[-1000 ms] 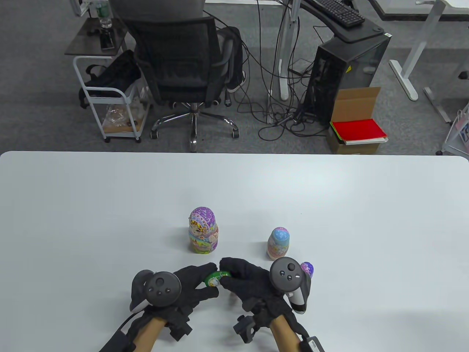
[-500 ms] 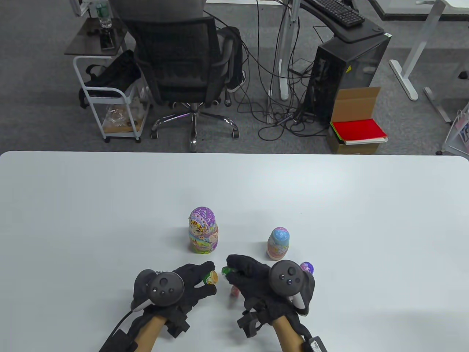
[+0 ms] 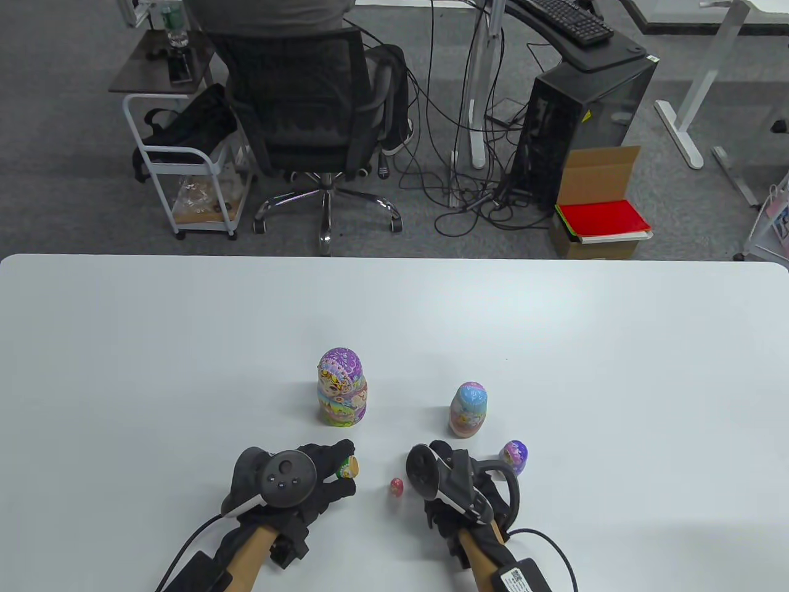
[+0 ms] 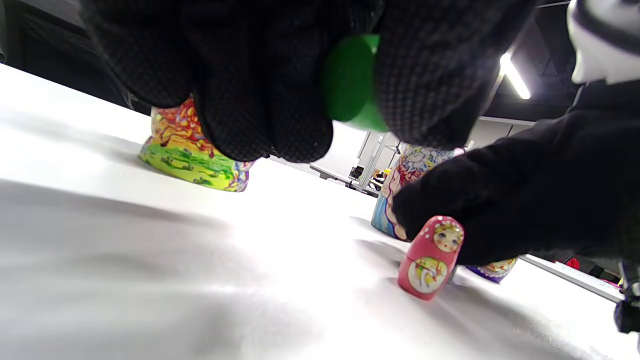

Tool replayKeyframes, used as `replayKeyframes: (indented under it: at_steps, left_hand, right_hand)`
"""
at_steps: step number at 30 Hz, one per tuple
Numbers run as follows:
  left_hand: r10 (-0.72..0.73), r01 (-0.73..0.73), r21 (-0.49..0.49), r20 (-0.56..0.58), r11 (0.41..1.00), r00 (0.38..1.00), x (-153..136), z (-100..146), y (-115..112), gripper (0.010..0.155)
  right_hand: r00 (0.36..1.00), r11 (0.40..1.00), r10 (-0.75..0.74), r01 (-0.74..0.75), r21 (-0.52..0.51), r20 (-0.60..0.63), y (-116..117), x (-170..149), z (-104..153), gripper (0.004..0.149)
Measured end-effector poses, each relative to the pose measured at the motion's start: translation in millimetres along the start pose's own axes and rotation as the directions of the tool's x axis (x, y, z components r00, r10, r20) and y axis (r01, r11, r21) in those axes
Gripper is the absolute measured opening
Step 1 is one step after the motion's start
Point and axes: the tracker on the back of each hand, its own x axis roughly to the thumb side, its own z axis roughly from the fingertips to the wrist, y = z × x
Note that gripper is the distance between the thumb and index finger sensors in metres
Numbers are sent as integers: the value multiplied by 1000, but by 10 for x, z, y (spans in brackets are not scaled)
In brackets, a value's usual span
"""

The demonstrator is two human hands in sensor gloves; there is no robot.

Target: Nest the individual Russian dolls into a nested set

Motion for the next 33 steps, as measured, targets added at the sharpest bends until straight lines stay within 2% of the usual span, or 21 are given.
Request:
replayKeyframes:
  at_steps: [4, 5, 6, 9, 11, 13, 16, 18, 21, 23, 25, 27, 28, 30, 31, 33]
  left_hand:
    - [-3, 3, -2, -8, 1000, 1000, -13, -1, 13, 69]
    - [-1, 1, -3, -8, 1000, 1000, -18, -1, 12, 69]
    - [0, 0, -5, -10, 1000, 1000, -25, -2, 10, 69]
    - [-3, 2, -21, -11, 1000, 1000, -34, -4, 5, 69]
    - [-2, 1, -22, -10, 1000, 1000, -27, 0, 12, 69]
    - [0, 0, -23, -6, 1000, 1000, -26, -1, 11, 69]
    - [3, -3, -22, -3, 1000, 1000, -25, -7, 2, 69]
    - [-2, 2, -27, 2, 1000, 1000, -18, -8, -6, 69]
    - [3, -3, -35, 3, 999, 1000, -17, -10, -10, 69]
    - [10, -10, -35, 2, 999, 1000, -19, -9, -9, 69]
    - [29, -29, -33, 2, 999, 1000, -24, -7, -6, 69]
    - [61, -60, -38, 8, 997, 998, -18, -5, -7, 69]
    - [85, -84, -40, 19, 996, 996, -7, -3, -8, 69]
    - [132, -131, -30, 31, 991, 991, 21, 0, -9, 69]
    - [151, -150, -27, 40, 988, 988, 38, 2, -8, 69]
    - [165, -165, 0, 53, 986, 985, 52, 16, 2, 69]
  right_hand:
    - [996, 979, -56, 69, -193, 74, -276, 151, 135, 55]
    - [993, 976, -54, 75, -205, 103, -303, 194, 156, 53]
    - [988, 981, -42, 69, -183, 151, -322, 275, 179, 51]
    - [985, 997, 39, -27, -71, 169, -239, 467, 192, 51]
    - [979, 996, 87, -83, -31, 185, -163, 520, 182, 52]
    - [978, 997, 77, -77, -6, 192, -86, 544, 170, 52]
    - [982, 997, 69, -62, -46, 176, -63, 553, 159, 44]
    - [985, 999, 41, -36, -37, 167, -69, 535, 149, 43]
    - [989, 998, -40, 47, -45, 145, -86, 470, 140, 42]
    - [982, 982, -144, 156, -104, 119, -163, 390, 150, 42]
    - [944, 927, -316, 328, -180, 92, -262, 288, 174, 42]
    - [856, 824, -511, 514, -238, 79, -327, 189, 192, 42]
    - [794, 765, -604, 603, -227, 75, -332, 145, 190, 42]
    - [706, 686, -703, 705, -182, 84, -301, 110, 180, 42]
    - [682, 662, -726, 729, -173, 94, -284, 107, 176, 42]
    - [687, 666, -721, 724, -180, 94, -284, 95, 175, 42]
